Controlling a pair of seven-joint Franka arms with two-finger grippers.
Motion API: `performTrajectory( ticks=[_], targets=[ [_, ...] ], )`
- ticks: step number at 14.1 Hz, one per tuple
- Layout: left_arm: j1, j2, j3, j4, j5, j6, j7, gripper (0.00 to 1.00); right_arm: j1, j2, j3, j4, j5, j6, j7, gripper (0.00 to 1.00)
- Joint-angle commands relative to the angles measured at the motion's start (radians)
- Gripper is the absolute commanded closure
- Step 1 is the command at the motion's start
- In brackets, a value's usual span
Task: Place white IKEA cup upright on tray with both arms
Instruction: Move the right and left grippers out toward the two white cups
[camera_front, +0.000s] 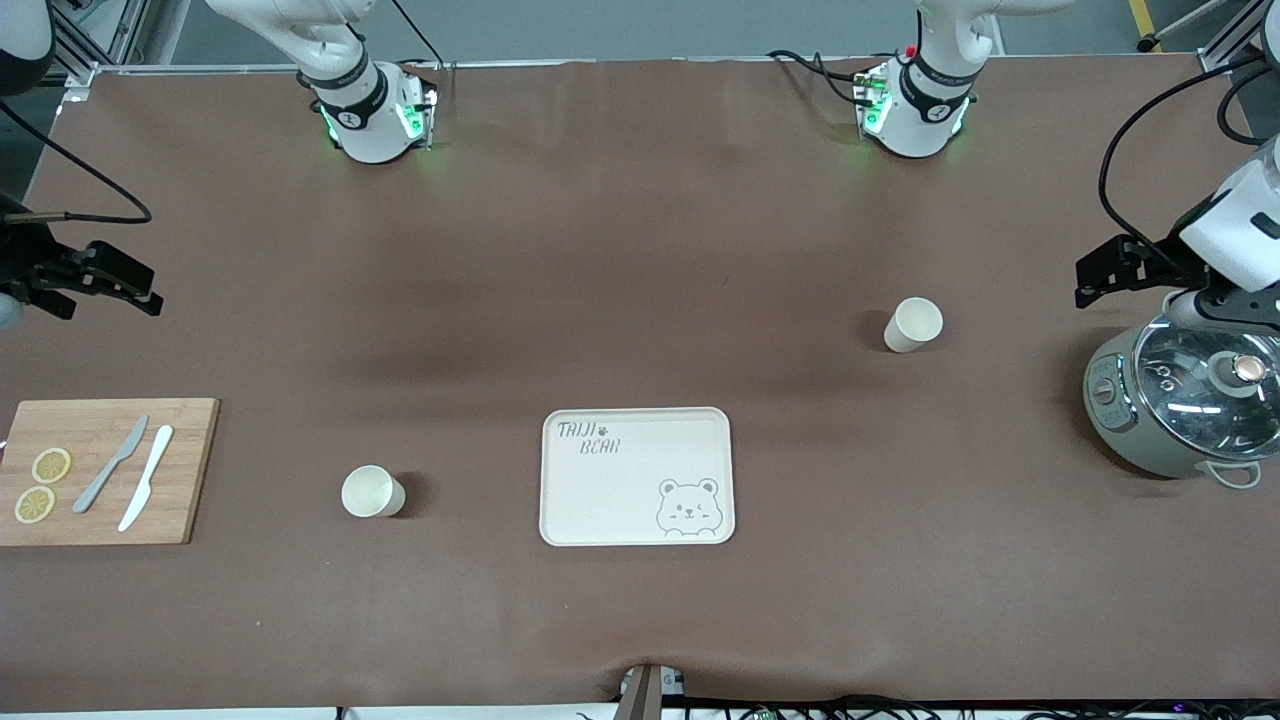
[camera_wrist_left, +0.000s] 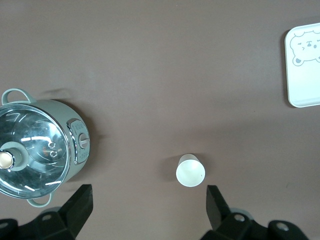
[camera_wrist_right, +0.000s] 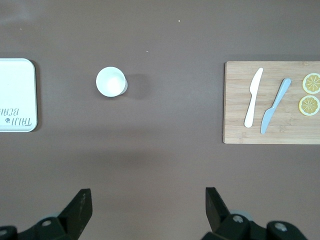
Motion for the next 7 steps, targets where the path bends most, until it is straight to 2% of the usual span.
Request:
performTrajectory(
  ticks=[1,5,7],
  targets=[
    [-0.001,-0.003,-0.006,0.006,0.020,-0.006,-0.014,0.00,0.006,0.014,-0.003,0.026,0.002,-0.009,-0.006,0.00],
    [-0.007,0.000,-0.012,-0.008,0.017,0.000,-0.002,0.00,0.009,0.014,-0.003,0.026,0.002,-0.009,-0.006,0.00],
    [-0.003,-0.005,-0.018,-0.060,0.015,0.006,0.003,0.00,0.012,0.017,-0.003,0.026,0.001,-0.007,-0.004,0.00]
  ],
)
